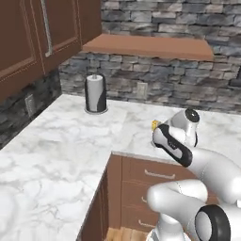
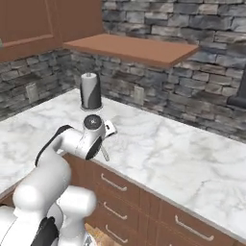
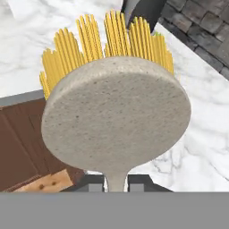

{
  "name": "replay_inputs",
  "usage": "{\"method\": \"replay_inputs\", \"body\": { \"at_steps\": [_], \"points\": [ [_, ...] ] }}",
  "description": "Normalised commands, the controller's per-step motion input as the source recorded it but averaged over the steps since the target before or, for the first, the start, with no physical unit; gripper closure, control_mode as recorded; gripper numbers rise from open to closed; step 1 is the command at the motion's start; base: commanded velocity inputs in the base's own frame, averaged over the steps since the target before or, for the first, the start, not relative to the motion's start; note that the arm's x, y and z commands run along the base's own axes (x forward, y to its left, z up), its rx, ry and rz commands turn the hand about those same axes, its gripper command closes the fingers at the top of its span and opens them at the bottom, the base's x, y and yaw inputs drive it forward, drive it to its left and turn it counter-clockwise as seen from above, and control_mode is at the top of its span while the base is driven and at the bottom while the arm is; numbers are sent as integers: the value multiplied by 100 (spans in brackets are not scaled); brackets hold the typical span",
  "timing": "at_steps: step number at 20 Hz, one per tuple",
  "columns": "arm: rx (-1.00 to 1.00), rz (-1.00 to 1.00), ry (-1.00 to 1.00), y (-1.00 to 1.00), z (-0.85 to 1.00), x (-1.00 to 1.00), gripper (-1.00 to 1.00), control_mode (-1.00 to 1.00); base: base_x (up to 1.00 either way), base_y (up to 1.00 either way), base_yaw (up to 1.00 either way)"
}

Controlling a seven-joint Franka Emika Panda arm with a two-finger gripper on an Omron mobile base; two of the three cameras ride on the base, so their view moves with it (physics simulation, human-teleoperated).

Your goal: Grab the spray bottle from the cabinet, then place it next to the cutting board for sanitizing. Then grab the dish brush from the countertop next to the sink and place it next to the cutting board.

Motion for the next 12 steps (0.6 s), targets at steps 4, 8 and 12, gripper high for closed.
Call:
{"method": "replay_inputs", "body": {
  "at_steps": [4,8,12],
  "points": [
    [0,0,0,0,0,0,100,100,0,5,97],
    [0,0,0,0,0,0,100,100,2,0,94],
    [0,0,0,0,0,0,100,100,2,7,88]
  ]
}}
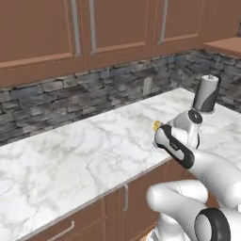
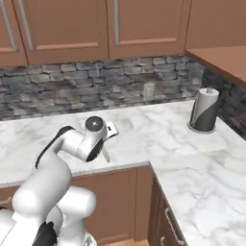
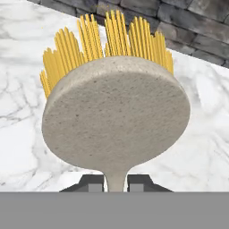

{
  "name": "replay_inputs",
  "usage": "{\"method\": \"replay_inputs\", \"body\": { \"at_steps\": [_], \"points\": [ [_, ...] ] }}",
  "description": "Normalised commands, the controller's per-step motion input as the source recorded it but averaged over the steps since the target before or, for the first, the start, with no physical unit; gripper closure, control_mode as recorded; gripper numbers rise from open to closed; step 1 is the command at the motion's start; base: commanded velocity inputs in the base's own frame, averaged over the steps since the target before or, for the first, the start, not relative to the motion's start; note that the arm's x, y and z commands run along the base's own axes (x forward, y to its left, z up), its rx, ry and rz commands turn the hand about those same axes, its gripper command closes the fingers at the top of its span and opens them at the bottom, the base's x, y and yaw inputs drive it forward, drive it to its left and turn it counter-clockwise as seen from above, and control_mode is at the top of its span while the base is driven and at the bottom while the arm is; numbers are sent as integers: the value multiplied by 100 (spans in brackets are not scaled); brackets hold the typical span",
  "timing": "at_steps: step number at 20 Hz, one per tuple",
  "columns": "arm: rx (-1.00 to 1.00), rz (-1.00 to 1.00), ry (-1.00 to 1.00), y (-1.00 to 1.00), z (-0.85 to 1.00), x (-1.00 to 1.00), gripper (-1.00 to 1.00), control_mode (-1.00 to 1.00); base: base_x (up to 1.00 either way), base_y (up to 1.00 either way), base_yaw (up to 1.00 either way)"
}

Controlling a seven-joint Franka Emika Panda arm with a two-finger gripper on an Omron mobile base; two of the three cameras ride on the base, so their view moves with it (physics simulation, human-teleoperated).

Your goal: Grab the spray bottle from the cabinet, then place it next to the cutting board for sanitizing. Then grab the dish brush from the countertop next to the sink and place it next to the cutting board.

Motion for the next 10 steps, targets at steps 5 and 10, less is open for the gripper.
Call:
{"method": "replay_inputs", "body": {
  "at_steps": [5,10],
  "points": [
    [0,0,0,0,0,0,100,100,-30,71,53],
    [0,0,0,0,0,0,100,100,-27,100,27]
  ]
}}
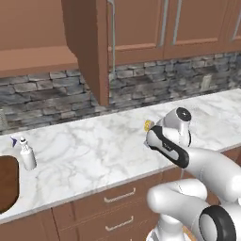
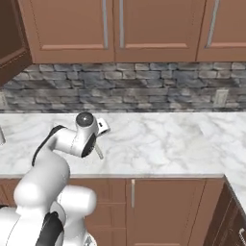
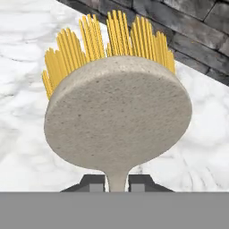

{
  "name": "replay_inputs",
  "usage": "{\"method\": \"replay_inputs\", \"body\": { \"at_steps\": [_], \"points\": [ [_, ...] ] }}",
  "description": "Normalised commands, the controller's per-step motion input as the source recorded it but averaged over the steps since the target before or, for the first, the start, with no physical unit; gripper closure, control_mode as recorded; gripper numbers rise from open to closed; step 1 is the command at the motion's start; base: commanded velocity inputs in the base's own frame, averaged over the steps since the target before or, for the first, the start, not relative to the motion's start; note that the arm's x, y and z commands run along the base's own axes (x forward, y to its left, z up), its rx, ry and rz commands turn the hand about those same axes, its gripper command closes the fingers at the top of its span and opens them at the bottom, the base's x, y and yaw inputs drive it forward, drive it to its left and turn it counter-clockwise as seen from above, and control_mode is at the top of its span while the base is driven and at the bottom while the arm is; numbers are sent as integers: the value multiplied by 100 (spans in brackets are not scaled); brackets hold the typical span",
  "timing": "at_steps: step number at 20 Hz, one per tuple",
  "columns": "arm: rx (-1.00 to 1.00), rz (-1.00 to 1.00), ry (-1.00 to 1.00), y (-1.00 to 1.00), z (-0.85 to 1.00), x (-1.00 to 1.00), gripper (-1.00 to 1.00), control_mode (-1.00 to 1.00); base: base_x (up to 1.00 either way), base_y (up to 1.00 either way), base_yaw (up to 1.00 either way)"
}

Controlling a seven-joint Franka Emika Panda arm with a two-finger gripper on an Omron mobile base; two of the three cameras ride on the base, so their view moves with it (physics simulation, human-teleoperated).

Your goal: Grab the spray bottle from the cabinet, then place it next to the cutting board for sanitizing. Then grab the dish brush from the countertop next to the sink and place it next to the cutting board.

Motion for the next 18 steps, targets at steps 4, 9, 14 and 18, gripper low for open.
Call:
{"method": "replay_inputs", "body": {
  "at_steps": [4,9,14,18],
  "points": [
    [0,0,0,0,0,0,100,100,-70,86,20],
    [0,0,0,0,0,0,100,100,-77,88,19],
    [0,0,0,0,0,0,100,100,27,100,10],
    [0,0,0,0,0,0,100,100,26,82,8]
  ]
}}
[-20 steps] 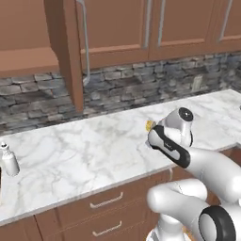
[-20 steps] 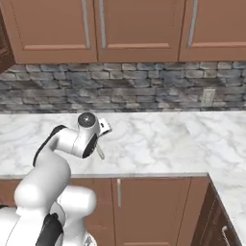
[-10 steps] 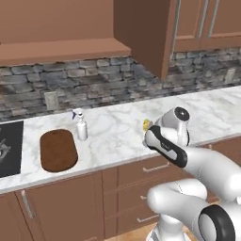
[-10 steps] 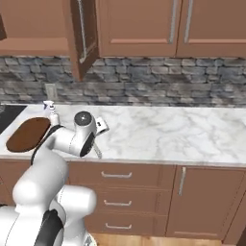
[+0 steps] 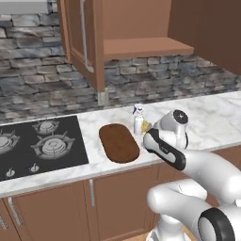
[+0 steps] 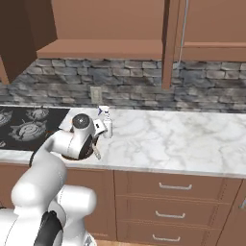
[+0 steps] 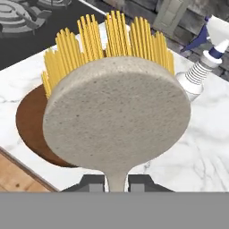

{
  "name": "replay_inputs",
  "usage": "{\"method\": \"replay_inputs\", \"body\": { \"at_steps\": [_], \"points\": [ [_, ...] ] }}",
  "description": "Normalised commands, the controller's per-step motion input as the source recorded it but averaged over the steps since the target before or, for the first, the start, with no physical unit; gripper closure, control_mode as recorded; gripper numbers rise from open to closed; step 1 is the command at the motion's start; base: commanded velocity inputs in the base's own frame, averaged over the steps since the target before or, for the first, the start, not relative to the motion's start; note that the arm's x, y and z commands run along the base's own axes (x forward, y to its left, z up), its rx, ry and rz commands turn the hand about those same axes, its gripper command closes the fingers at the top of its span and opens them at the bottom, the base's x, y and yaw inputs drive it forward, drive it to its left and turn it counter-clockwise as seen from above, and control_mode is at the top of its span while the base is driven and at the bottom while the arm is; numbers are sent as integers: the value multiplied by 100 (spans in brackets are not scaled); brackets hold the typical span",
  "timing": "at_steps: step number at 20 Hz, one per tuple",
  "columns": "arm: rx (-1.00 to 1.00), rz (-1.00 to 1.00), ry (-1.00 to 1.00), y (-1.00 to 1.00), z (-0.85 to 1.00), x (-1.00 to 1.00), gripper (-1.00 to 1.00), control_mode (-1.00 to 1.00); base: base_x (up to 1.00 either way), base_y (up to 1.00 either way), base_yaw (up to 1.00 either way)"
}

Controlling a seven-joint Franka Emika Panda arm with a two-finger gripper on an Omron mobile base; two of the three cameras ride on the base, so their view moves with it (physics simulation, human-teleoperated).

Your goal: Grab the spray bottle from the cabinet, then place it next to the cutting board for sanitizing. Then grab the dish brush from the countertop next to the sink and place it next to the cutting board.

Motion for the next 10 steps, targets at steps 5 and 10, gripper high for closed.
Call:
{"method": "replay_inputs", "body": {
  "at_steps": [5,10],
  "points": [
    [0,0,0,0,0,0,100,100,1,3,14],
    [0,0,0,0,0,0,100,100,39,-48,16]
  ]
}}
